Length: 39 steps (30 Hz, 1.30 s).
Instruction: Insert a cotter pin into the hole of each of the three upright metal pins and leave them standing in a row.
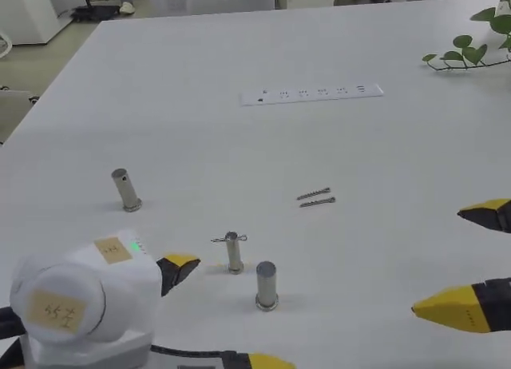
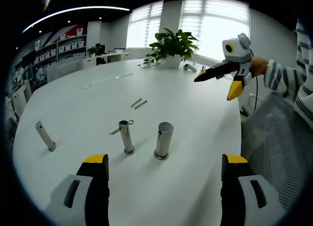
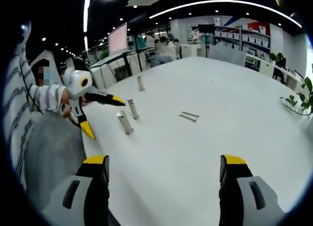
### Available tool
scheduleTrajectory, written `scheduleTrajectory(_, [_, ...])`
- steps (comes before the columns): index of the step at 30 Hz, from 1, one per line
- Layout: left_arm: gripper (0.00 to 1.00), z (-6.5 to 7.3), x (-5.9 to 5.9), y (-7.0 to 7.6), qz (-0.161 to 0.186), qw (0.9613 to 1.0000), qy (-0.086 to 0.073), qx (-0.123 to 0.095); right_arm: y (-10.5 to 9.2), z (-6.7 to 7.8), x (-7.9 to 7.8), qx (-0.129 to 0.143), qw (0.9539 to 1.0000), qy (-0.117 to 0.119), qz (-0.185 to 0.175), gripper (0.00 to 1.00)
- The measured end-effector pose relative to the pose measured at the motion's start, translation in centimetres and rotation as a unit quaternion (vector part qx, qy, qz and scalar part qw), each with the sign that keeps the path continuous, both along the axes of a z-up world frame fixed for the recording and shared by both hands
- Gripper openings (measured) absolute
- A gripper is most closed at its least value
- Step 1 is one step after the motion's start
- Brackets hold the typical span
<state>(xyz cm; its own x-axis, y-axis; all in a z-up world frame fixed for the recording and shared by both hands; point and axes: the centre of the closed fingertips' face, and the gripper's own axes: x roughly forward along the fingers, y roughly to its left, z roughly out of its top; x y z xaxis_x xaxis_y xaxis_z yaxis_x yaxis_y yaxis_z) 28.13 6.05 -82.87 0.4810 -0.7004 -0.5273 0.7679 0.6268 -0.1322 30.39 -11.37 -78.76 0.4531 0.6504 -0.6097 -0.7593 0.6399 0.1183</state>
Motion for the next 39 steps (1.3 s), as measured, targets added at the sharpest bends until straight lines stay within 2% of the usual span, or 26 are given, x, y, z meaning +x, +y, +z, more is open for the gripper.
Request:
scheduleTrajectory(2, [1.00, 0.2, 0.3, 0.2, 0.021, 0.9996, 0.008, -0.015, 0.1, 0.1, 0.3, -0.008, 0.9999, -0.002, 0.009, 0.95])
scheduleTrajectory(4, [1.00, 0.4, 0.4, 0.3, 0.019, 0.9996, 0.007, -0.019, 0.3, 0.1, 0.6, -0.015, 0.9997, -0.003, 0.021, 0.94])
scheduleTrajectory(7, [1.00, 0.3, 0.4, 0.4, 0.021, 0.9996, 0.004, -0.016, 0.5, 0.2, 1.1, -0.027, 0.9990, -0.005, 0.036, 0.94])
scheduleTrajectory(11, [1.00, 0.2, 0.3, 0.7, 0.026, 0.9995, 0.009, -0.013, 0.8, 0.4, 1.7, -0.041, 0.9975, -0.009, 0.057, 0.93])
scheduleTrajectory(15, [1.00, 0.1, 0.3, 1.2, 0.039, 0.9990, 0.017, -0.016, 0.7, 0.3, 2.8, -0.060, 0.9948, -0.011, 0.081, 0.91])
scheduleTrajectory(17, [1.00, 0.2, 0.4, 1.3, 0.040, 0.9990, 0.013, -0.019, 1.0, 0.3, 3.3, -0.068, 0.9927, -0.012, 0.099, 0.91])
scheduleTrajectory(19, [1.00, 0.4, 0.5, 1.4, 0.041, 0.9989, 0.006, -0.021, 1.3, 0.0, 3.6, -0.080, 0.9897, -0.006, 0.119, 0.90])
scheduleTrajectory(22, [1.00, 0.4, 0.7, 1.7, 0.053, 0.9983, 0.013, -0.021, 1.7, -0.6, 4.0, -0.112, 0.9819, -0.003, 0.152, 0.88])
scheduleTrajectory(24, [1.00, 0.6, 1.1, 2.0, 0.064, 0.9977, 0.002, -0.021, 2.1, -0.7, 4.3, -0.116, 0.9796, -0.003, 0.164, 0.88])
scheduleTrajectory(29, [1.00, 0.4, 0.9, 2.1, 0.065, 0.9976, 0.012, -0.021, 3.0, -1.5, 5.4, -0.134, 0.9715, -0.001, 0.195, 0.87])
scheduleTrajectory(35, [1.00, 0.4, 0.7, 2.0, 0.064, 0.9974, 0.018, -0.025, 3.8, -2.4, 6.5, -0.143, 0.9650, 0.002, 0.219, 0.86])
scheduleTrajectory(36, [1.00, 0.1, 0.3, 2.0, 0.058, 0.9976, 0.029, -0.024, 3.9, -2.7, 6.7, -0.147, 0.9630, 0.004, 0.226, 0.85])
scheduleTrajectory(37, [1.00, -0.1, 0.2, 2.0, 0.056, 0.9977, 0.032, -0.022, 4.1, -2.9, 6.8, -0.152, 0.9607, 0.006, 0.232, 0.84])
scheduleTrajectory(39, [1.00, -0.3, -0.1, 1.8, 0.048, 0.9982, 0.032, -0.017, 4.4, -3.2, 6.8, -0.156, 0.9567, 0.007, 0.246, 0.82])
